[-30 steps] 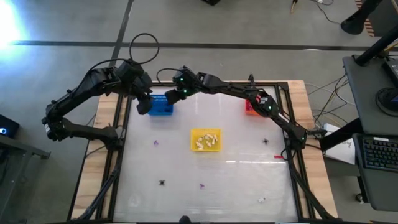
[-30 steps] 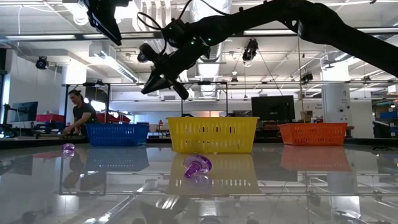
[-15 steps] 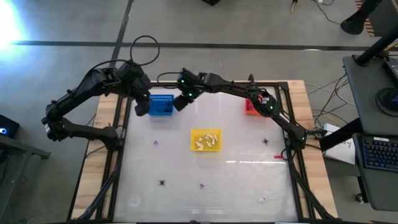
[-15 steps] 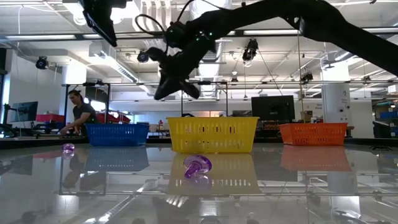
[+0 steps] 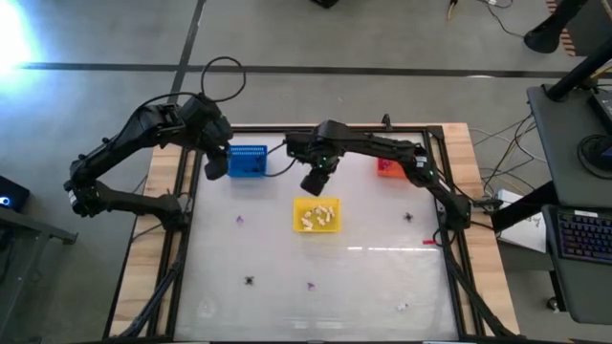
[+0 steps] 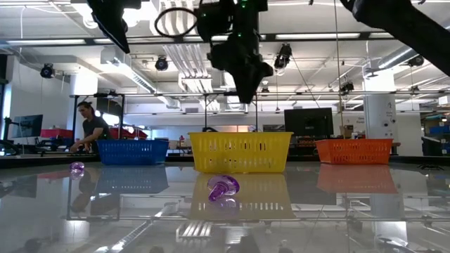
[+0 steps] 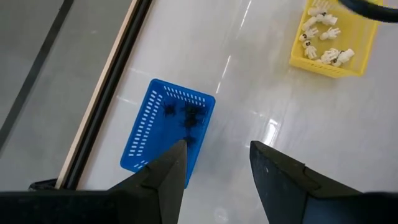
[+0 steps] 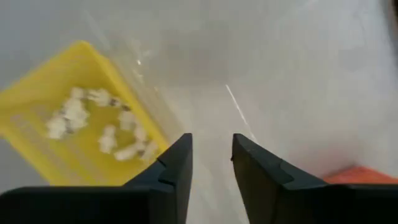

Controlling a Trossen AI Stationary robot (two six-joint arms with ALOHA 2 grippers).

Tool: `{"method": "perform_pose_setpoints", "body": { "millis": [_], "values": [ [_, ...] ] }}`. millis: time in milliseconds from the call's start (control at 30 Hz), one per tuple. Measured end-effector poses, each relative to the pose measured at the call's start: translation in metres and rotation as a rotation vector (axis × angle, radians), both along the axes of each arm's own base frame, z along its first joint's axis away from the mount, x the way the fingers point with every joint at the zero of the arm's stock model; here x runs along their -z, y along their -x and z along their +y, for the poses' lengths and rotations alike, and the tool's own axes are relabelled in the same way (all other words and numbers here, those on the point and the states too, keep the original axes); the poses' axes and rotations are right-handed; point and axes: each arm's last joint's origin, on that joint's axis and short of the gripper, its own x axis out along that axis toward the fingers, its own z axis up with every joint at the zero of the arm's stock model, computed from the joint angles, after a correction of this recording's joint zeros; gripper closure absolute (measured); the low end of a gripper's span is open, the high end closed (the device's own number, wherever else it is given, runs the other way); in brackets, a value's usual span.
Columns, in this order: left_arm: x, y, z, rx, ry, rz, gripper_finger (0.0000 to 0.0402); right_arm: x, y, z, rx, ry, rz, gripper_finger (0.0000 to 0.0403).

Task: Sort Halloween decoration
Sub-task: Put the white skeleton toy into the yellow bin

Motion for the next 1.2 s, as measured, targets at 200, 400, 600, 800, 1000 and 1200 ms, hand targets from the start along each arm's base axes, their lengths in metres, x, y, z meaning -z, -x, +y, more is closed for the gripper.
{"method": "perform_pose_setpoints", "body": {
  "millis": [200,400,600,800,1000,1200],
  "values": [
    [0.0,0.0,0.0,0.003,-0.001,0.002,0.0242,-0.024,0.009,0.024,0.069,-0.009,-0.055,0.0275],
    [0.0,0.001,0.0,0.003,-0.001,0.002,0.0242,-0.049,0.026,0.051,0.079,-0.022,-0.105,0.0274],
    [0.0,0.001,0.0,0.003,0.0,0.003,0.0242,-0.068,0.06,0.072,0.127,0.025,-0.111,0.0273],
    [0.0,0.001,-0.001,0.003,0.004,0.009,0.0242,-0.068,0.102,0.093,0.191,0.013,-0.067,0.0272],
    [0.001,0.002,-0.001,-0.004,0.009,0.011,0.0242,-0.059,0.142,0.125,0.318,-0.009,-0.031,0.027],
    [0.0,0.002,-0.001,0.002,0.006,0.012,0.0242,-0.042,0.167,0.162,0.411,-0.003,0.012,0.0268]
  ]
}}
